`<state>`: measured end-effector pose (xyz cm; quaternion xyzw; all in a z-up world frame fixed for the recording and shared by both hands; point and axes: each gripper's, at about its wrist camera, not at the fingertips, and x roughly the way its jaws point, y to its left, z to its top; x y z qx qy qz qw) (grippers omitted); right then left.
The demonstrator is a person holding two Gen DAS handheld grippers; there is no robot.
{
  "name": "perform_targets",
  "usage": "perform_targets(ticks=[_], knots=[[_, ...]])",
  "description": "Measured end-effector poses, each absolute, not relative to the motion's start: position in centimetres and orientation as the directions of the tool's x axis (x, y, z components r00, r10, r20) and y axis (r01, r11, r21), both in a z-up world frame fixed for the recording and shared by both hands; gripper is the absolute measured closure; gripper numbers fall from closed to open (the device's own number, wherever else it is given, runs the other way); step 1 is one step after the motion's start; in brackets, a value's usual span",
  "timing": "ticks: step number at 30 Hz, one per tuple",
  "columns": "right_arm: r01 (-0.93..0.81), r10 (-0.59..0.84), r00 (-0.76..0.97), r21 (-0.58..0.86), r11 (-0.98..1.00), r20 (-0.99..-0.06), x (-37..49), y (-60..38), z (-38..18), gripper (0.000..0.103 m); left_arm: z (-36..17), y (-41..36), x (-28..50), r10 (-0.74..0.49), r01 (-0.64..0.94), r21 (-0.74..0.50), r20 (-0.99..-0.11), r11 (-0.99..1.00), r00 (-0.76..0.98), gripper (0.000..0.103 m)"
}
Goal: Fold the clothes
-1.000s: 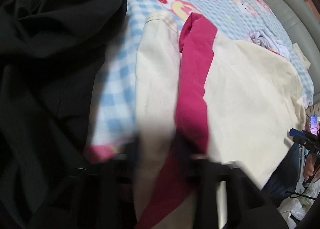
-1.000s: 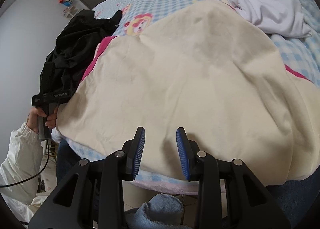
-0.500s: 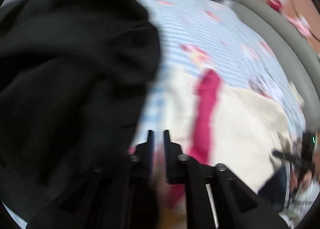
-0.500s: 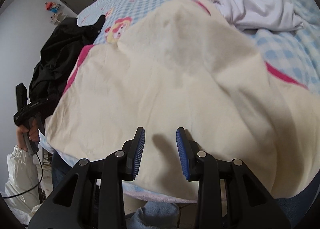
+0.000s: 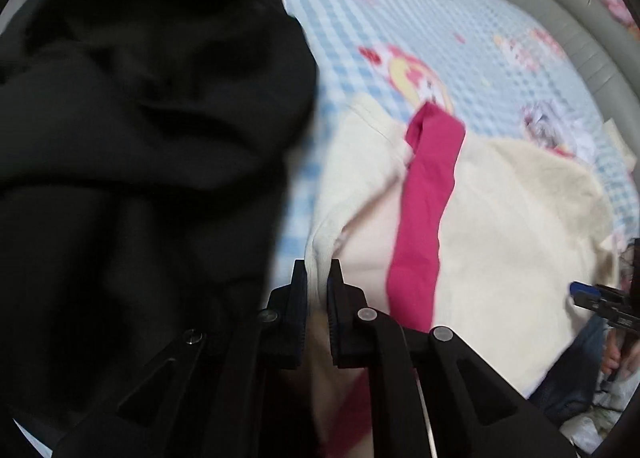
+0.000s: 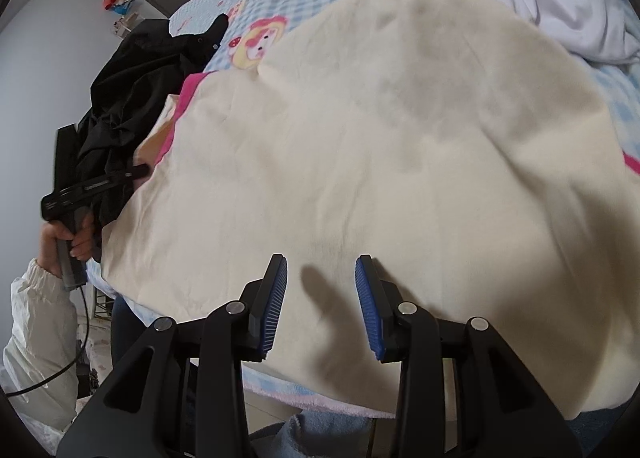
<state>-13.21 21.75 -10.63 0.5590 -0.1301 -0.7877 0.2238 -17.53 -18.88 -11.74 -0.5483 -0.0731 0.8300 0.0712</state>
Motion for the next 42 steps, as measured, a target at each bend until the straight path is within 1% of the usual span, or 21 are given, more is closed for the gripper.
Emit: perform_targets(ticks=[2, 4, 8, 12, 14, 15, 18, 20, 21, 22, 24, 26, 27, 29, 30, 31, 32, 33, 35, 39, 42], knots=[[0.216, -0.501, -0.279, 0.455, -0.864, -0.819, -13.5, 21.8, -10.8, 0.067, -12.2, -19.8, -18.3, 0.183, -0.031, -0.185, -0.912, -0.982, -0.367, 0.094], [0.218, -0.499, -0.272, 0.452, -0.865, -0.823, -13.8, 21.8, -11.5, 0.067, -13.1, -20.2, -19.2, 0.156, -0.021, -0.158, -0.929, -0.987, -0.335, 0.09], [0.2, -0.49, -0.266, 0.45, -0.87, -0.83, -14.0, 22.3, -12.3, 0.072, -12.8, -21.4, -18.8, 0.185, 0.037, -0.207, -0.928, -0.978, -0.324, 0.089], [0.205, -0.475, -0.292, 0.431, -0.879, -0.83, -13.3, 23.1, -10.2, 0.069, -11.8, -19.2, -16.6, 0.243, -0.085, -0.229, -0.929, -0.97, -0.279, 0.086], [0.213, -0.499, -0.301, 0.453, -0.866, -0.813, -12.8, 23.2, -9.2, 0.066, -12.5, -17.9, -15.7, 0.242, -0.128, -0.216, -0.942, -0.968, -0.233, 0.079], [0.222, -0.507, -0.302, 0.458, -0.861, -0.808, -12.5, 23.0, -8.9, 0.064, -13.0, -17.5, -15.2, 0.222, -0.14, -0.195, -0.952, -0.971, -0.21, 0.077], [0.245, -0.512, -0.289, 0.454, -0.857, -0.809, -11.7, 22.3, -8.8, 0.062, -14.6, -18.2, -13.8, 0.113, -0.138, -0.09, -0.98, -0.986, -0.163, 0.076], [0.246, -0.506, -0.28, 0.449, -0.859, -0.816, -11.5, 22.3, -9.0, 0.062, -14.5, -20.0, -12.7, 0.092, -0.112, -0.075, -0.982, -0.991, -0.163, 0.083], [0.239, -0.502, -0.28, 0.447, -0.862, -0.818, -11.5, 22.7, -9.1, 0.062, -14.2, -21.0, -12.2, 0.072, -0.093, -0.057, -0.984, -0.994, -0.165, 0.094], [0.231, -0.498, -0.28, 0.446, -0.865, -0.82, -11.5, 23.0, -9.2, 0.062, -13.9, -22.1, -11.6, 0.063, -0.068, -0.052, -0.983, -0.996, -0.173, 0.098], [0.216, -0.491, -0.28, 0.444, -0.87, -0.825, -11.6, 23.6, -9.4, 0.062, -12.7, -23.7, -10.6, 0.092, -0.028, -0.088, -0.974, -0.996, -0.206, 0.098], [0.207, -0.488, -0.287, 0.444, -0.872, -0.824, -11.7, 24.3, -9.2, 0.062, -10.8, -24.1, -9.6, 0.144, -0.024, -0.143, -0.956, -0.989, -0.256, 0.097], [0.207, -0.49, -0.296, 0.446, -0.871, -0.82, -11.7, 24.7, -8.8, 0.062, -9.8, -23.9, -9.2, 0.168, -0.039, -0.163, -0.945, -0.986, -0.282, 0.094], [0.223, -0.495, -0.331, 0.443, -0.869, -0.804, -12.0, 25.3, -7.1, 0.062, -7.8, -22.5, -9.1, 0.22, -0.079, -0.205, -0.912, -0.975, -0.347, 0.08], [0.232, -0.497, -0.349, 0.441, -0.867, -0.794, -12.1, 25.6, -6.2, 0.062, -6.9, -21.6, -9.3, 0.251, -0.103, -0.23, -0.894, -0.968, -0.372, 0.062], [0.235, -0.486, -0.381, 0.426, -0.874, -0.787, -12.6, 26.1, -5.2, 0.061, -6.1, -20.9, -9.8, 0.283, -0.127, -0.253, -0.878, -0.959, -0.386, 0.055], [0.237, -0.471, -0.415, 0.407, -0.882, -0.778, -13.1, 26.6, -4.1, 0.054, -5.6, -20.0, -10.5, 0.306, -0.146, -0.269, -0.865, -0.952, -0.397, 0.048], [0.238, -0.456, -0.449, 0.389, -0.89, -0.769, -13.6, 27.1, -3.0, 0.044, -5.3, -19.1, -11.3, 0.323, -0.164, -0.279, -0.854, -0.946, -0.407, 0.046], [0.209, -0.419, -0.504, 0.365, -0.907, -0.755, -15.5, 28.6, -1.7, 0.038, -6.0, -17.0, -14.0, 0.326, -0.155, -0.287, -0.846, -0.945, -0.423, 0.043], [0.233, -0.446, -0.482, 0.381, -0.895, -0.754, -20.0, 27.5, -1.7, 0.038, -8.4, -12.8, -20.1, 0.315, -0.11, -0.298, -0.836, -0.948, -0.45, 0.042], [0.254, -0.469, -0.459, 0.395, -0.883, -0.754, -23.3, 26.5, -1.7, 0.038, -9.5, -10.6, -22.4, 0.35, -0.093, -0.351, -0.798, -0.932, -0.49, 0.042]])
